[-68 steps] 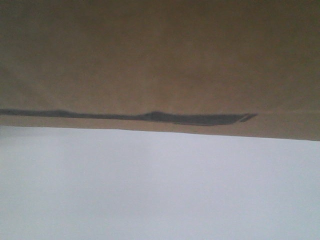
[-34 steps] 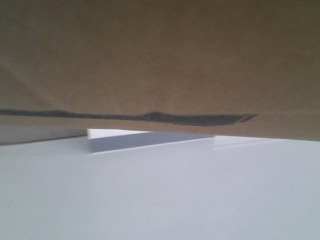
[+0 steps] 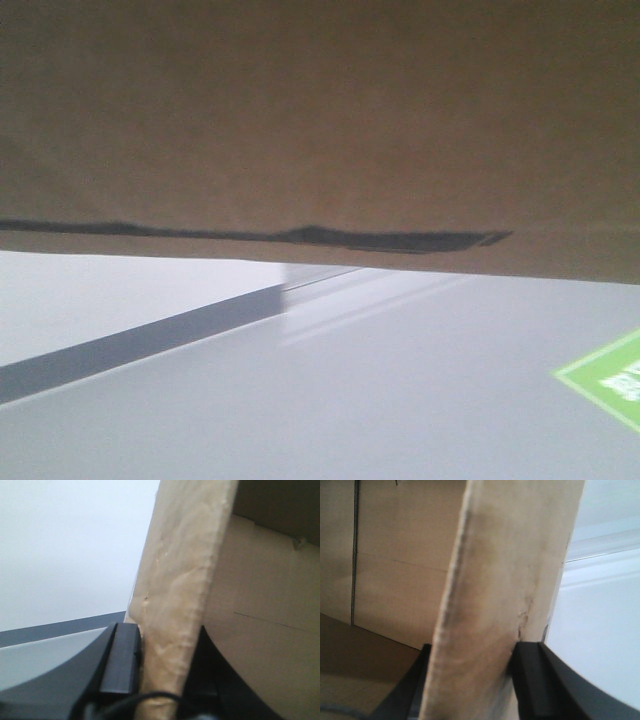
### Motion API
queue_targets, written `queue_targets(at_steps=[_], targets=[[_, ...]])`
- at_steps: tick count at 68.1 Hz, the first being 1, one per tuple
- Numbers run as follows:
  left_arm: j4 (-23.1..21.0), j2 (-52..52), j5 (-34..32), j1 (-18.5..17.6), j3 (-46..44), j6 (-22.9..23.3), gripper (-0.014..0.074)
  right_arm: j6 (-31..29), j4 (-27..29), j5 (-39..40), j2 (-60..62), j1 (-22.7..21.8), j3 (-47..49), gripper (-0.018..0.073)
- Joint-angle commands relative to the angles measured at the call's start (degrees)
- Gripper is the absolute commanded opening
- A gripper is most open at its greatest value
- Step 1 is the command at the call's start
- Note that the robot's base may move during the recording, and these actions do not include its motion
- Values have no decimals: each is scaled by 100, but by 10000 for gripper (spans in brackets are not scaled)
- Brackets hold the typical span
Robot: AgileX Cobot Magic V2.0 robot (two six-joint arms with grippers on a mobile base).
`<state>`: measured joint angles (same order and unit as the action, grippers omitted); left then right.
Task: Grab box from left shelf to table start
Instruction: 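Carry the box with both grippers while driving to the white table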
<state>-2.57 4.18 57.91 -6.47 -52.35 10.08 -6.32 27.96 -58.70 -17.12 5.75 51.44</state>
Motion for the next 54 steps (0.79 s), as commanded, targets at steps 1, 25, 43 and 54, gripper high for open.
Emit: queue_targets(at_steps=[1,25,43,54], targets=[[-875,105,-717,-129,-204,-519,-99,-97,229,971,-117,-13,191,59],[-875,105,-716,-129,-204,-519,-99,-97,229,966,-117,-13,191,59],[-875,105,-716,-129,-204,-519,-99,-97,229,966,-117,-13,191,59],[-875,105,-716,-129,-204,-519,-99,-97,229,966,-117,-13,191,59]])
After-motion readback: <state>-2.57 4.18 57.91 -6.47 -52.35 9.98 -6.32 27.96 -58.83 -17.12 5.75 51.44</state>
